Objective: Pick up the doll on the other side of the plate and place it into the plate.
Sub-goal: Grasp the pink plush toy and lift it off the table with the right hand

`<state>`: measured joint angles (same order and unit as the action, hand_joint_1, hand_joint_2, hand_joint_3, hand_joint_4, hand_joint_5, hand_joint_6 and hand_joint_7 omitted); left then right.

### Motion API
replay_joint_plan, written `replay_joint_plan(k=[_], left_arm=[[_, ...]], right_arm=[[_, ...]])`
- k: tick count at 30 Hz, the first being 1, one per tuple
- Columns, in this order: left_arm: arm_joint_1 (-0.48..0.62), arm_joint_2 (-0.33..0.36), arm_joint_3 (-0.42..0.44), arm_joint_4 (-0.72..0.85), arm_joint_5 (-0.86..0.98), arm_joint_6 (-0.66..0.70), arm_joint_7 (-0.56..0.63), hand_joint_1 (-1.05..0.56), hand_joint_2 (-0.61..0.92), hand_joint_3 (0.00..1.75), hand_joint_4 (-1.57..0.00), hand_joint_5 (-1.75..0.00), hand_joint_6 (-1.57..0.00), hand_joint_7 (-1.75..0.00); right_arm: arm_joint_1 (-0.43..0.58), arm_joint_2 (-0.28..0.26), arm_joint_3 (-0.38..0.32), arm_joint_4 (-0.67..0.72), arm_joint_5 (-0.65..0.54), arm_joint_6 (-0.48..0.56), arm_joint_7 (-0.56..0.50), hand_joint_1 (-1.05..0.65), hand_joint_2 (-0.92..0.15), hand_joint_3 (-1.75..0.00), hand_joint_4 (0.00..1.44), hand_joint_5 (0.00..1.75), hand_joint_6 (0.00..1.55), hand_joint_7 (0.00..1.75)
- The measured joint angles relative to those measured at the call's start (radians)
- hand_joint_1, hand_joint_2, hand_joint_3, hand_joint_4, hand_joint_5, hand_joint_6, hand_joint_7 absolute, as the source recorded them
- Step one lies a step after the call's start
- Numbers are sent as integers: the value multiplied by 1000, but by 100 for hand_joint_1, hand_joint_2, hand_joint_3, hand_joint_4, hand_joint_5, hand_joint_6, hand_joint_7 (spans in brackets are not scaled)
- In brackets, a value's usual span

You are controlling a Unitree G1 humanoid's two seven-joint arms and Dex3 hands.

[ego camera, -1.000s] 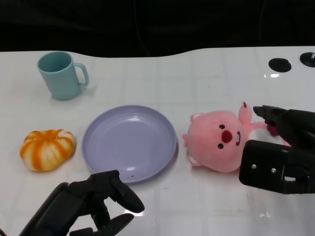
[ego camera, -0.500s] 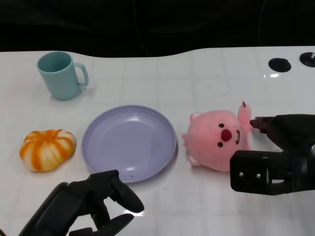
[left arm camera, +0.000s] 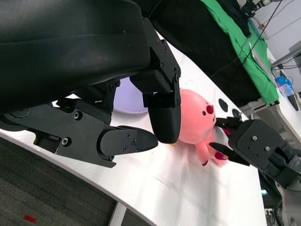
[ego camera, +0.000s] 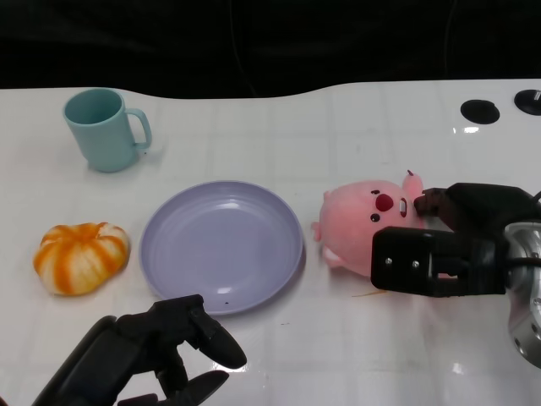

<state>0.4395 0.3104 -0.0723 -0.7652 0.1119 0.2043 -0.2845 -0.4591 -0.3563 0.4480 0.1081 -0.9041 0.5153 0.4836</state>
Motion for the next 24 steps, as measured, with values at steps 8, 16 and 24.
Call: replay_joint_plan(k=[8, 16, 24], left_arm=[[29, 2, 0, -29, 1, 0, 0, -25, 92, 41, -65, -163, -65, -108], [66, 2, 5, -64, 2, 1, -1, -25, 91, 41, -66, -165, -64, -109], [120, 3, 19, -101, 0, -3, -2, -26, 92, 42, -64, -163, -62, -108]], right_arm=[[-103, 71, 54, 217, -9, -1, -56, -79, -92, -21, 18, 45, 43, 2], [-202, 106, 79, 432, 10, -73, -136, -81, -92, -19, 17, 44, 42, 1], [-239, 117, 109, 564, 24, -167, -270, -69, -90, -5, 23, 46, 50, 3]])
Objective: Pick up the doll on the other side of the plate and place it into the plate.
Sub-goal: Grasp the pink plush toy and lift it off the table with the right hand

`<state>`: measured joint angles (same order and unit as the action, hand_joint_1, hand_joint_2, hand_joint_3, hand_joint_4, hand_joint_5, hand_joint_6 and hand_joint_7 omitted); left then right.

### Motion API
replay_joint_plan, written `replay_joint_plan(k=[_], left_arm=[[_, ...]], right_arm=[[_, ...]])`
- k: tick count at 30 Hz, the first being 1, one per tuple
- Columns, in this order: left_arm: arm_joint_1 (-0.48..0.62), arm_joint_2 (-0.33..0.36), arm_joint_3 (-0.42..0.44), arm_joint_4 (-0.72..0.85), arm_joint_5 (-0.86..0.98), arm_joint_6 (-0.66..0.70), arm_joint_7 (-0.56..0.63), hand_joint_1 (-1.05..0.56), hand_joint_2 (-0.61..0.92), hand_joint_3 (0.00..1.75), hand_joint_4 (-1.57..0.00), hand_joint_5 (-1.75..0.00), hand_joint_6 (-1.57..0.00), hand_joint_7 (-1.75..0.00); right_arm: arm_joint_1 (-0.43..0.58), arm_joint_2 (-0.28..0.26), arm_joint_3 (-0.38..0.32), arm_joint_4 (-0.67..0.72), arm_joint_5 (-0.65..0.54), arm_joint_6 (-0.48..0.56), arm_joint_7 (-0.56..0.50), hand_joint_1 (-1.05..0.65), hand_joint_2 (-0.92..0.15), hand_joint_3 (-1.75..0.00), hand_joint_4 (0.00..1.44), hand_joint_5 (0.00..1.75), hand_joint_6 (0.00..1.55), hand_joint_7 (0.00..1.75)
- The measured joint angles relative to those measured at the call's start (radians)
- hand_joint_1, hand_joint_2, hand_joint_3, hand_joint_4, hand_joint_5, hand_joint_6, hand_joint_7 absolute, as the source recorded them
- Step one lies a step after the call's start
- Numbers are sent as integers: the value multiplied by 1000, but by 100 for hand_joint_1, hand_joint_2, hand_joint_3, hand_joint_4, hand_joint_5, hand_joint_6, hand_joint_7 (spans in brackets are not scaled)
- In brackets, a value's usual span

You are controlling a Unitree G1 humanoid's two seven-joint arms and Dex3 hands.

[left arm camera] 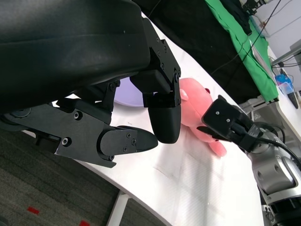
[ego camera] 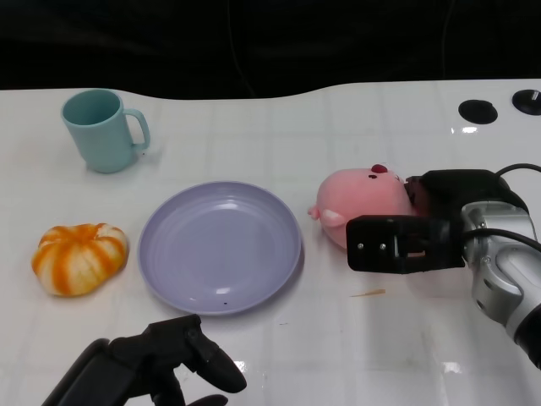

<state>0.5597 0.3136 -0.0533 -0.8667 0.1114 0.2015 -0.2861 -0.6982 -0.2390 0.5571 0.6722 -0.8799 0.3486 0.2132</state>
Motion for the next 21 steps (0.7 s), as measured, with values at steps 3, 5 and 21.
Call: replay_joint_plan(k=[3, 5, 21], left_arm=[[11, 1, 6, -26, 0, 0, -2, -26, 92, 41, -63, -163, -62, -108], [12, 2, 13, -39, 0, 3, -3, -25, 92, 41, -63, -163, -62, -107], [-13, 23, 29, -43, -6, 14, -20, -25, 92, 42, -65, -162, -64, -104]], right_arm=[[-1, 2, 6, 44, 5, -53, -86, -56, -89, -1, 30, 50, 62, 7], [-2, 3, 5, 73, 16, -100, -133, -41, -87, 0, 46, 53, 79, 9], [-4, 11, 4, 129, 70, -234, -301, -33, -92, -20, 78, 136, 110, 0]])
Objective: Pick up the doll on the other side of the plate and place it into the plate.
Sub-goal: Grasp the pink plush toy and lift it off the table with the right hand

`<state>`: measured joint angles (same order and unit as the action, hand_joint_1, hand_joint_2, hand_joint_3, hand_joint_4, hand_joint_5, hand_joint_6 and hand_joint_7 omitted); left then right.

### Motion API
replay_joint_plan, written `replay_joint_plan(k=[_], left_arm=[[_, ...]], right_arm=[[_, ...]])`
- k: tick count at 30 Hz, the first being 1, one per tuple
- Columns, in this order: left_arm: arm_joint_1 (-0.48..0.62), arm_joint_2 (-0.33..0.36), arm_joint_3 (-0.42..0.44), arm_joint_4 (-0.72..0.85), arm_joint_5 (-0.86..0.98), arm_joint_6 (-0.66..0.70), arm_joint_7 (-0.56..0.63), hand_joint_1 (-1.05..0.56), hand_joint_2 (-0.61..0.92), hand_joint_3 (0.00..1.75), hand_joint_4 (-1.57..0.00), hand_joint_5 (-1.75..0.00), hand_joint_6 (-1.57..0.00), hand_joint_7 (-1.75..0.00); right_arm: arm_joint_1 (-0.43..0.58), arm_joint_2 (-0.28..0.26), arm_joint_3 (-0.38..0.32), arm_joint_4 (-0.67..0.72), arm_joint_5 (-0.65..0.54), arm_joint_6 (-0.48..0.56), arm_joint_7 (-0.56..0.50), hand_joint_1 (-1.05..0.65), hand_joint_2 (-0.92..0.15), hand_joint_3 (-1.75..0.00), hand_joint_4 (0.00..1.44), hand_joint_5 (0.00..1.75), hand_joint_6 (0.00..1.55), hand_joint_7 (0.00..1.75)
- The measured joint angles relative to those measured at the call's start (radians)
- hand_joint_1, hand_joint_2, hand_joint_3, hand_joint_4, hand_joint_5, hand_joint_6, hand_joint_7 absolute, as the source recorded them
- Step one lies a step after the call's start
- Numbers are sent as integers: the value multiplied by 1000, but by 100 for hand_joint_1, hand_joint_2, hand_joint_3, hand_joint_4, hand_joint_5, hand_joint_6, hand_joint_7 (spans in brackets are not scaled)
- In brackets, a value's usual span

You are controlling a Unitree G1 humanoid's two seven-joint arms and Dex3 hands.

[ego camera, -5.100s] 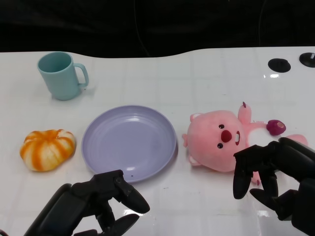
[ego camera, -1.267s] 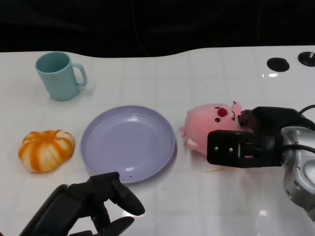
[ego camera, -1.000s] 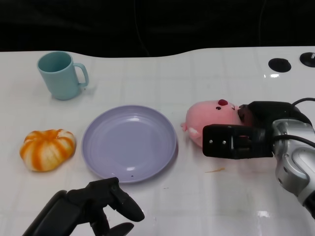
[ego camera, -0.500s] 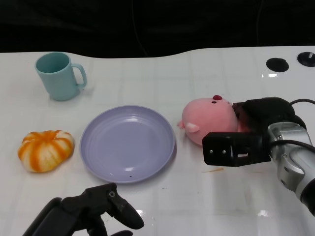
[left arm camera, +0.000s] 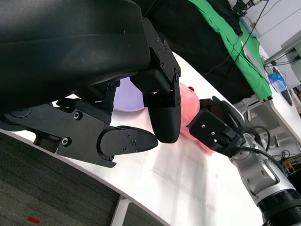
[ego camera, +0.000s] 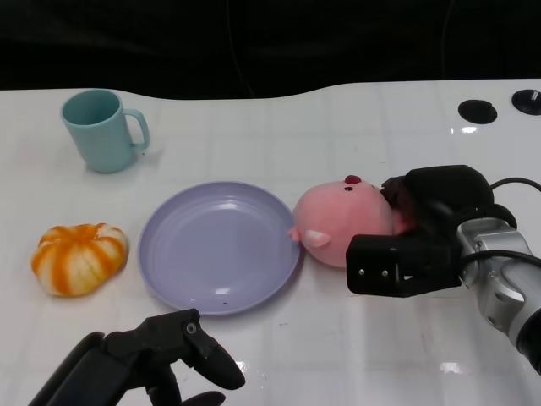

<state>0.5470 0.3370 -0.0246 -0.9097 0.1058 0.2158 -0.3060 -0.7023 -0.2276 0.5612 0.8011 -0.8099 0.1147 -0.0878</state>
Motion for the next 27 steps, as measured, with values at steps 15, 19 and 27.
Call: replay_joint_plan(k=[15, 19, 27], left_arm=[[-11, 1, -3, 0, -1, 12, 0, -24, 92, 41, -65, -164, -63, -105], [-12, 2, -1, 9, -3, 9, 0, -25, 92, 40, -65, -164, -64, -106], [-22, 2, -7, 45, -2, -3, 0, -24, 92, 40, -65, -164, -65, -107]], right_arm=[[125, -15, -165, -186, 122, 39, -108, -25, -51, -108, 97, 175, 71, 174], [157, -37, -228, -237, 170, 8, -129, -24, -50, -110, 96, 175, 71, 175], [186, -40, -275, -323, 235, -2, -113, -22, -42, -127, 96, 175, 74, 175]])
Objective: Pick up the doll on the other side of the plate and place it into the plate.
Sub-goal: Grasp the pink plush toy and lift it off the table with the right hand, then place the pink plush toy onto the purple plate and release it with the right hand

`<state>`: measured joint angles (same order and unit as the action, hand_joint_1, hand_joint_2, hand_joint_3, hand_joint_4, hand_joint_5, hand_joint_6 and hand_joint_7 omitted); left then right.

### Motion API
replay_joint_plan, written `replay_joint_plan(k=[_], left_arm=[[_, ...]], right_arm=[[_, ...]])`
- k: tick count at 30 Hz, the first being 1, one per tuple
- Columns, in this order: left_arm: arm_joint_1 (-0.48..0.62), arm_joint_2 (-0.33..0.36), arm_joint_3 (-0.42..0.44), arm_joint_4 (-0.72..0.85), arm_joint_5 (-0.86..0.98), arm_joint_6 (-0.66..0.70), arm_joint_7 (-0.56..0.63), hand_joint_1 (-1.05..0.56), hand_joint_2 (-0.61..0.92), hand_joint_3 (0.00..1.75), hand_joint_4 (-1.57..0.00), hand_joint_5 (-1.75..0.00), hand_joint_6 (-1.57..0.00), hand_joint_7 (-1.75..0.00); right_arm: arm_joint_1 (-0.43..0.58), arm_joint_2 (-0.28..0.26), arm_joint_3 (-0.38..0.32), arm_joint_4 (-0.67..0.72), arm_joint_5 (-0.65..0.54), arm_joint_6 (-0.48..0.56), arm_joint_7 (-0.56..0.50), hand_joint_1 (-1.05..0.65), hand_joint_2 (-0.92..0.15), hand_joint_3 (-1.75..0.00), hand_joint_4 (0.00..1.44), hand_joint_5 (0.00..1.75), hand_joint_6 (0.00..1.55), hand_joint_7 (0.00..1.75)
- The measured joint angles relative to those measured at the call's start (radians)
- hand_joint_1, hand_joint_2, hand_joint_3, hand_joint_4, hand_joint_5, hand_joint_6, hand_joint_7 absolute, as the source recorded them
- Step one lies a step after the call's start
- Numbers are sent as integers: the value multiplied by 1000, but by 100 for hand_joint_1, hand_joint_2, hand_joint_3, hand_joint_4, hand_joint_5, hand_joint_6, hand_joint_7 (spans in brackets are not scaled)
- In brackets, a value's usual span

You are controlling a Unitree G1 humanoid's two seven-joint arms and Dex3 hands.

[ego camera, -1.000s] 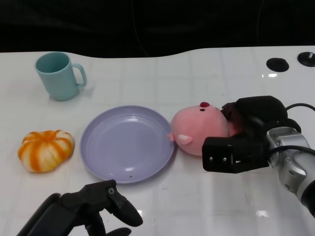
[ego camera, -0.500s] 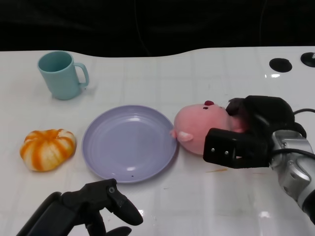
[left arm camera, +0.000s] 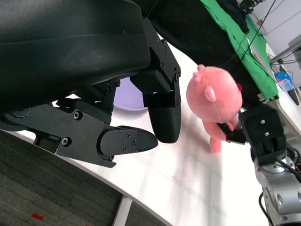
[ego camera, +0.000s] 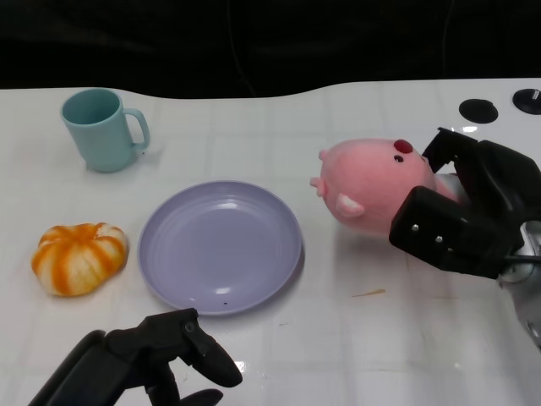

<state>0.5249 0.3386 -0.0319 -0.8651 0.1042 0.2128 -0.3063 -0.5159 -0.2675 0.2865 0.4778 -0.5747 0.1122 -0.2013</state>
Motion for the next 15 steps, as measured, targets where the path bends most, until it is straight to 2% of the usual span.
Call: replay_joint_plan(k=[8, 13, 15], left_arm=[[-4, -17, -36, 27, 12, -18, 1, -23, 92, 40, -66, -163, -65, -104], [-11, -33, -66, 28, 46, -19, 11, -22, 91, 41, -66, -166, -66, -103], [-13, -38, -78, 28, 54, -18, 13, -23, 91, 42, -66, -167, -65, -103]], right_arm=[[-37, 52, 5, -57, 19, -30, 42, -22, -33, -145, 95, 175, 74, 175], [-126, 88, 38, -43, 6, -63, 57, -22, -37, -131, 98, 175, 75, 175], [-152, 109, 51, -25, 0, -85, 57, -22, -34, -134, 100, 175, 77, 175]])
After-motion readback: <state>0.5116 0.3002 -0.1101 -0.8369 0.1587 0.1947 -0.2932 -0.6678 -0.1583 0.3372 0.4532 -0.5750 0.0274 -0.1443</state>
